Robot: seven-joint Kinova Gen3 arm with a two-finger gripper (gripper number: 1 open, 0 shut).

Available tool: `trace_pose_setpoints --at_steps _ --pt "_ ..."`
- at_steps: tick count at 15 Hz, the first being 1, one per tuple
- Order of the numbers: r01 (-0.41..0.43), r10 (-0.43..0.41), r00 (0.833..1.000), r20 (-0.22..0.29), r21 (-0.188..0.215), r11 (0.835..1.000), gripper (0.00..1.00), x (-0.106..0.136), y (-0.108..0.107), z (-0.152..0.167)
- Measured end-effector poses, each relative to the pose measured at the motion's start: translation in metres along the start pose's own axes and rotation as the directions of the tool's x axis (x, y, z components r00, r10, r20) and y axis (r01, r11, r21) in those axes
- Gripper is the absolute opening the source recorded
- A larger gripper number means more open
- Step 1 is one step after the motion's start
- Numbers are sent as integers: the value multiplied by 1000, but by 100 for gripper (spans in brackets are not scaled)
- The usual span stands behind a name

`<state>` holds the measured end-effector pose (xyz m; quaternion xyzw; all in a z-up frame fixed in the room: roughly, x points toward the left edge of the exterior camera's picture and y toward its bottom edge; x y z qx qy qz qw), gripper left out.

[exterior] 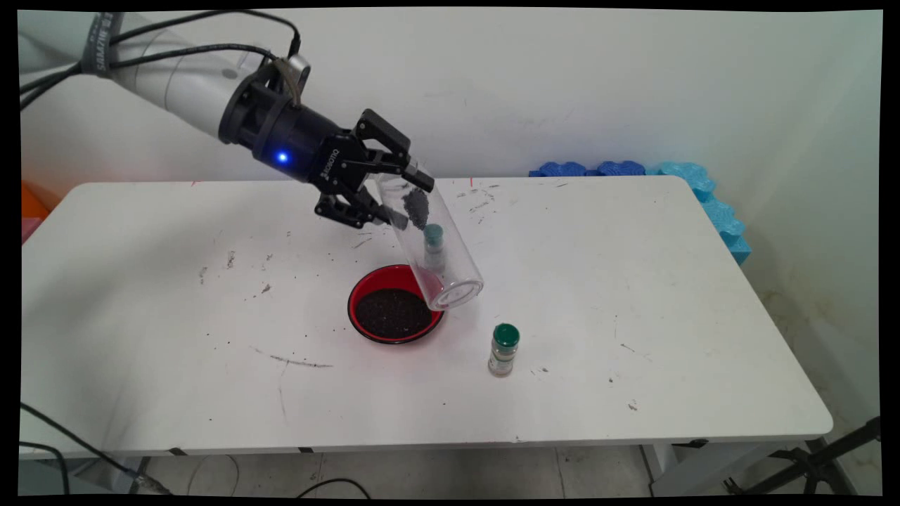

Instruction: Pour the black seasoning powder in the red bowl

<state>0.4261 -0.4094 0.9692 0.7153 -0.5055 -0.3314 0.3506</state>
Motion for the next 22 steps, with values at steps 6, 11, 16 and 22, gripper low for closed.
trace_pose_setpoints --at_steps 6,11,16,22 --pt "-299 299 954 2 27 954 0 7 17 2" --pt "-531 531 847 7 47 846 0 13 32 5" --pt "-714 717 697 2 84 695 0 24 46 7" --pt "-892 896 443 34 116 437 0 29 55 10"
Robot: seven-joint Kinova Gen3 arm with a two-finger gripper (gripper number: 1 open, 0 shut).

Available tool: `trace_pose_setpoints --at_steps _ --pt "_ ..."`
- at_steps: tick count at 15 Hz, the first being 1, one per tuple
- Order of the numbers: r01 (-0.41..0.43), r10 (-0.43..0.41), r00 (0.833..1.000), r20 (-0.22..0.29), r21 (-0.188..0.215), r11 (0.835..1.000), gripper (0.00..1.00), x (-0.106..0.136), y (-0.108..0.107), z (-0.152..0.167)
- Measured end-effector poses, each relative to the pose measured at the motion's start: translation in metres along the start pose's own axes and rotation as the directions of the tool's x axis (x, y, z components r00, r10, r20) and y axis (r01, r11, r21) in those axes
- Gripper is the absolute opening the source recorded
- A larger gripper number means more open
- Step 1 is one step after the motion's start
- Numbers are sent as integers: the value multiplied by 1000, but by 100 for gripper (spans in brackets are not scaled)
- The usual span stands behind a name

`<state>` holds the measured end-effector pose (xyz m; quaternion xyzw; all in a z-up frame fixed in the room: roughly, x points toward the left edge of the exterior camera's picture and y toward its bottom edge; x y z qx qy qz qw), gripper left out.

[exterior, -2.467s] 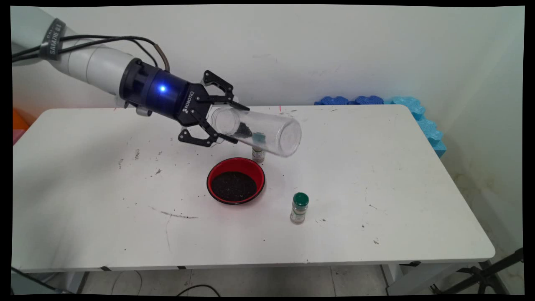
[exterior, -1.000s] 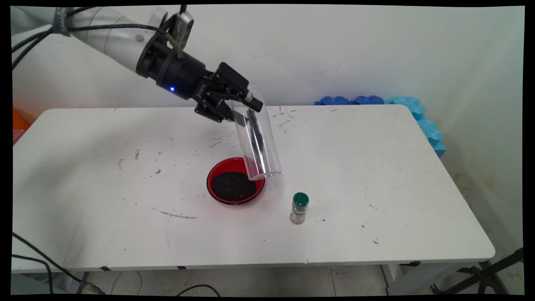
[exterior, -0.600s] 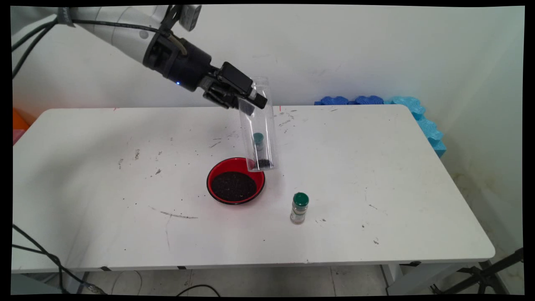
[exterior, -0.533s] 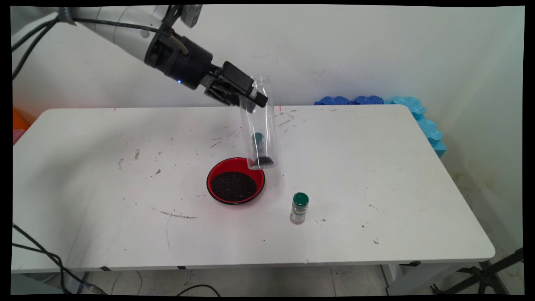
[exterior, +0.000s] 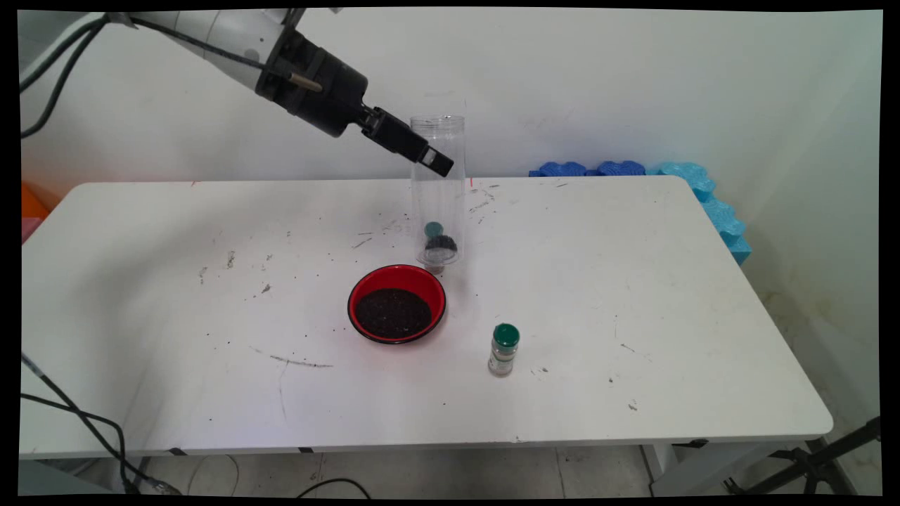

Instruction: Pour the black seasoning powder in the red bowl

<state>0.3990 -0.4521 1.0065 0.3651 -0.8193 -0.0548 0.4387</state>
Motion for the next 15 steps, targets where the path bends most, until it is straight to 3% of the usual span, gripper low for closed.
trace_pose_setpoints --at_steps 7,15 --pt "-195 195 981 -2 25 980 0 8 8 6" --pt "-325 327 945 -12 64 943 0 13 11 15"
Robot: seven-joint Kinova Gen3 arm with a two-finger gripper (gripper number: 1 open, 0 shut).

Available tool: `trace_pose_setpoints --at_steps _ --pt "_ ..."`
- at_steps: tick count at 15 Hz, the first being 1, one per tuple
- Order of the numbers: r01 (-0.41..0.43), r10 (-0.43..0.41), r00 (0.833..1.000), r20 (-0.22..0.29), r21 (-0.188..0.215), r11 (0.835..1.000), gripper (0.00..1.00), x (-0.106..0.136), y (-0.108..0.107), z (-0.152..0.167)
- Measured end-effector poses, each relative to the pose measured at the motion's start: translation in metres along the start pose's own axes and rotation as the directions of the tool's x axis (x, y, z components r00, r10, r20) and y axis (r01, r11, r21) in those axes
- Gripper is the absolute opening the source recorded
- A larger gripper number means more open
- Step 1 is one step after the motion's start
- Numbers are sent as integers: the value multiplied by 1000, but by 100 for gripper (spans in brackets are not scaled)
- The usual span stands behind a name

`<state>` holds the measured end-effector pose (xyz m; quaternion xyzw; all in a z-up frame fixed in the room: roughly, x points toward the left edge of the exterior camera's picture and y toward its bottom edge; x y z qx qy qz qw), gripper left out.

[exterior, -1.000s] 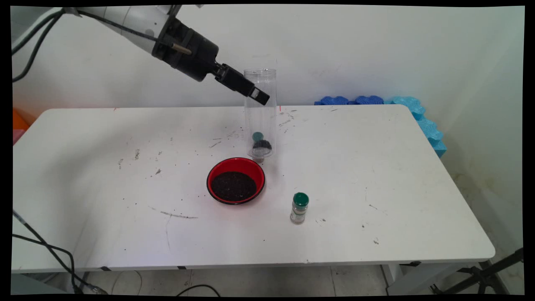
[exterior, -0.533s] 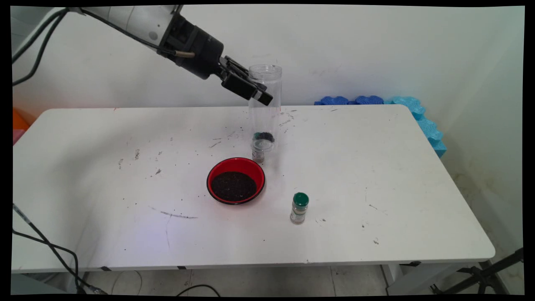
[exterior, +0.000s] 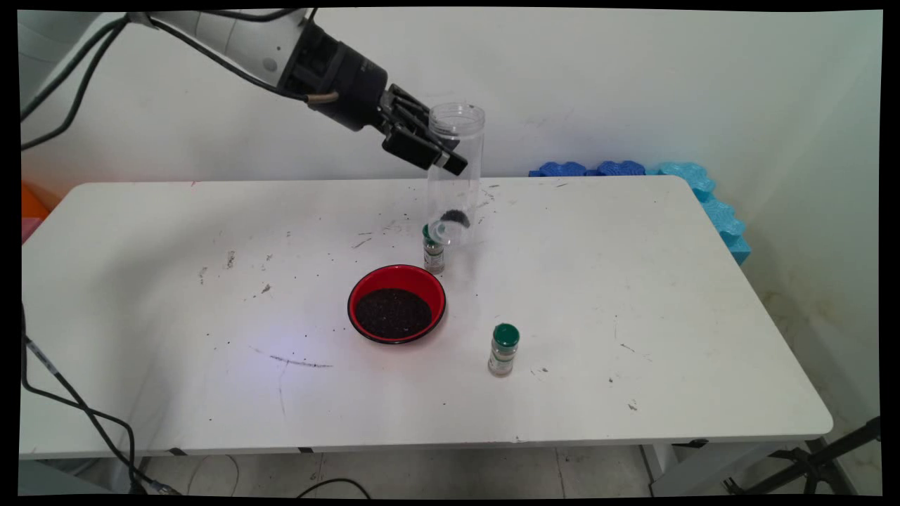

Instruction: Pour the black seasoning powder in the red bowl, then place the picked object on the table

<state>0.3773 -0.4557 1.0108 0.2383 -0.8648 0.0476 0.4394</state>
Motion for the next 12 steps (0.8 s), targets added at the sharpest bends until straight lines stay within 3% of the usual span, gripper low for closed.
trace_pose_setpoints --at_steps 5,12 --pt "-28 30 999 -36 43 999 0 -1 -3 11" --pt "-15 21 998 -61 102 995 0 -17 -8 50"
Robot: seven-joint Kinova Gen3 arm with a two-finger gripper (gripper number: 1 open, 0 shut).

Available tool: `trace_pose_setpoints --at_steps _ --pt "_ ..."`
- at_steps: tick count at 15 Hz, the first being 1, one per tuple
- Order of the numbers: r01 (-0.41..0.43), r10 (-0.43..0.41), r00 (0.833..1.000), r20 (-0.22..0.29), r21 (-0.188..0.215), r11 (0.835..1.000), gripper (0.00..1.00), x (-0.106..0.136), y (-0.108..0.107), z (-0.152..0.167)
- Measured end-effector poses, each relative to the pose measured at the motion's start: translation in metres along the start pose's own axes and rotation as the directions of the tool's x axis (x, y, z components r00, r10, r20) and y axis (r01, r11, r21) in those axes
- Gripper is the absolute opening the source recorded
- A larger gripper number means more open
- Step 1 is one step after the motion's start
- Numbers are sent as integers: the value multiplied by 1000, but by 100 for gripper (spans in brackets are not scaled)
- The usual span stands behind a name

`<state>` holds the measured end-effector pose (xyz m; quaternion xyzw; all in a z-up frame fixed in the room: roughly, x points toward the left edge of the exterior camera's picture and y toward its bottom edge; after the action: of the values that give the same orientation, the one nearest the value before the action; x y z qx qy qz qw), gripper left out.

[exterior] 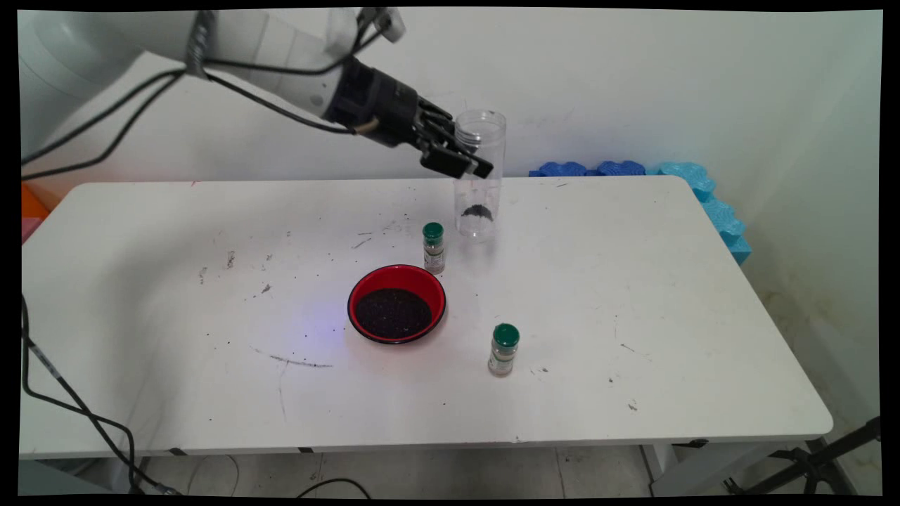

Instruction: Place the picked object on the table

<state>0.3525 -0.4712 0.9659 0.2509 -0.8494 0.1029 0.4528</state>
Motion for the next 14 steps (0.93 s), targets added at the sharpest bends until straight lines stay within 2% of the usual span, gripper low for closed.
trace_pose_setpoints --at_steps 6,14 --pt "26 -26 1000 -6 31 999 0 -28 1 39" --pt "39 -39 999 1 37 999 0 -58 2 70"
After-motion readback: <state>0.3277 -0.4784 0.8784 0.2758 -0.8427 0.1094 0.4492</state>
